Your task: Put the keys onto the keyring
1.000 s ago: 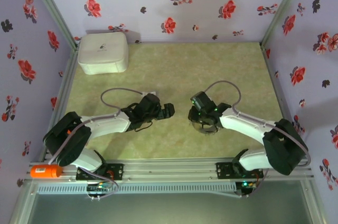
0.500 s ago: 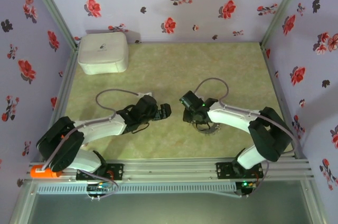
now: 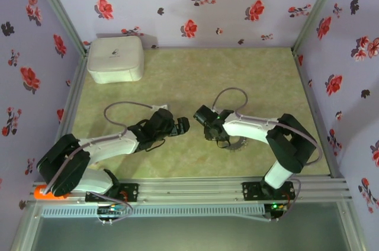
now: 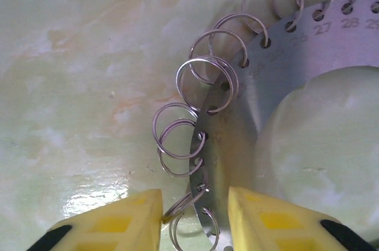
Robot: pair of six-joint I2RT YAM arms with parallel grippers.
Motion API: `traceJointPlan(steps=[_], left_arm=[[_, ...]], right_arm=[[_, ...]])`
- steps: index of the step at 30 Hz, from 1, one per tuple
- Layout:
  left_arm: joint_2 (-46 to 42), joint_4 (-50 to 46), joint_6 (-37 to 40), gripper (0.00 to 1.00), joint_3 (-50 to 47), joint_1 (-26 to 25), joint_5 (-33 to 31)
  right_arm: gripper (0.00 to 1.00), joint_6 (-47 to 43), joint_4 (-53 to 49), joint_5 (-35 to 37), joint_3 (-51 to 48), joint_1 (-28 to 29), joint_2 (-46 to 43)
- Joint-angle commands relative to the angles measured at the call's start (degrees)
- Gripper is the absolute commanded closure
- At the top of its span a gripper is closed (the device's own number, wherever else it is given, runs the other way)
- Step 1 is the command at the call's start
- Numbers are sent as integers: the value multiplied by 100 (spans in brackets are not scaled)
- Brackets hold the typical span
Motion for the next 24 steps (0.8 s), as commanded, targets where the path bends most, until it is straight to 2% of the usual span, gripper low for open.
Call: traceJointPlan(steps=[1, 7, 19, 22, 24], left_arm=[[-122, -102, -77, 0, -68, 22, -182], [-148, -109, -83, 0, -56, 22, -179], [-193, -113, -78, 0, -75, 22, -189], [-201, -129, -85, 0, -73, 22, -193], [-198, -131, -84, 0, -74, 23, -200]], right_arm=[[68, 109, -316, 303, 188, 89, 93], [76, 103, -409, 375, 262, 180, 135], [77, 223, -453, 380, 255, 197, 211], [86, 214, -462, 379, 262, 204, 202], [88, 214, -462, 375, 266, 201, 191]])
